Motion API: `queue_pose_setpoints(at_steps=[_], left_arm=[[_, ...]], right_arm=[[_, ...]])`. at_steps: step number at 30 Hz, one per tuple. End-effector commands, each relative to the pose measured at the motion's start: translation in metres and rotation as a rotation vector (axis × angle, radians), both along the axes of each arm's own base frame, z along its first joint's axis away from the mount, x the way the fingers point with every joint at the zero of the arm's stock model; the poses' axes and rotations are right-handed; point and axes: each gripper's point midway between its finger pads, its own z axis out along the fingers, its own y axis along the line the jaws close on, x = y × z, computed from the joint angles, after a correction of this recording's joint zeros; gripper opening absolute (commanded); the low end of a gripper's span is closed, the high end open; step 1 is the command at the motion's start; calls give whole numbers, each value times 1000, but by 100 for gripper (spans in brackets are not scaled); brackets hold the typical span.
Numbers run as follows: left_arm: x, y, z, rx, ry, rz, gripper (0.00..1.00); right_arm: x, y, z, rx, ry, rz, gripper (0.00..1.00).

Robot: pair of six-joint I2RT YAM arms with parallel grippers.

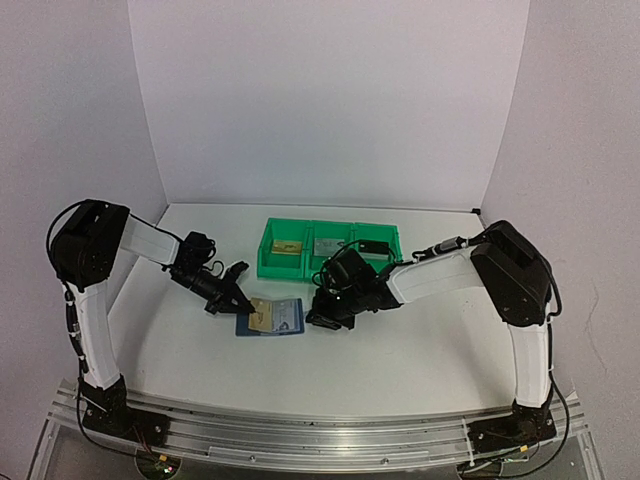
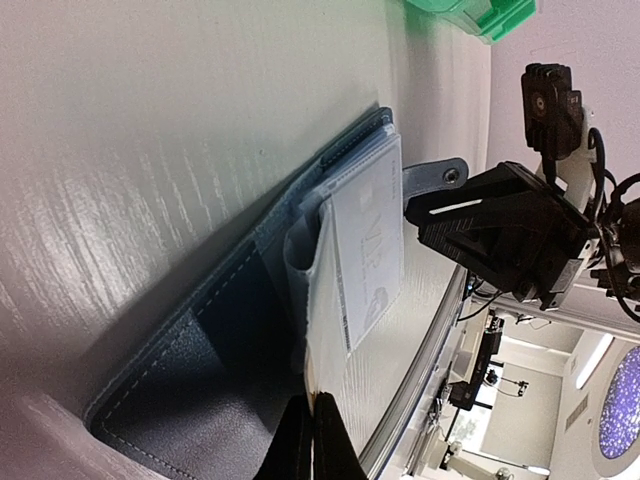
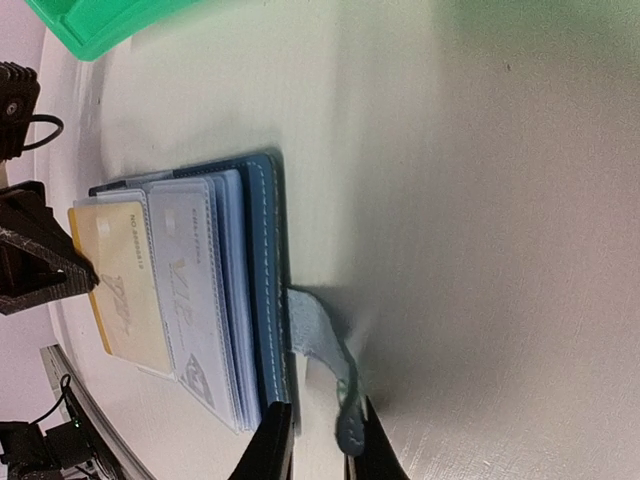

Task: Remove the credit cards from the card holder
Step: Remove the credit card from the card holder.

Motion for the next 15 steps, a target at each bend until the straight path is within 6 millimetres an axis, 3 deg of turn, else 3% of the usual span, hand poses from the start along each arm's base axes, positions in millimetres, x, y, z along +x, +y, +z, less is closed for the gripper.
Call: queue_pose_setpoints(at_steps=[1,8,10,15], left_arm=[[2,2,11,-24,-39,-3,0],[2,-4,24,-107,-61,-13,0],[4,-7,31,-139,-83,-13,0],[6,-10,37,-173,-96,-10,0]], right_arm=[[-10,-14,-11,-85,21,24,21],[17,10,65,-20,-185,57,33],[16,24,75,17,-204,98,37],[6,58,79,197,-168,169,45]])
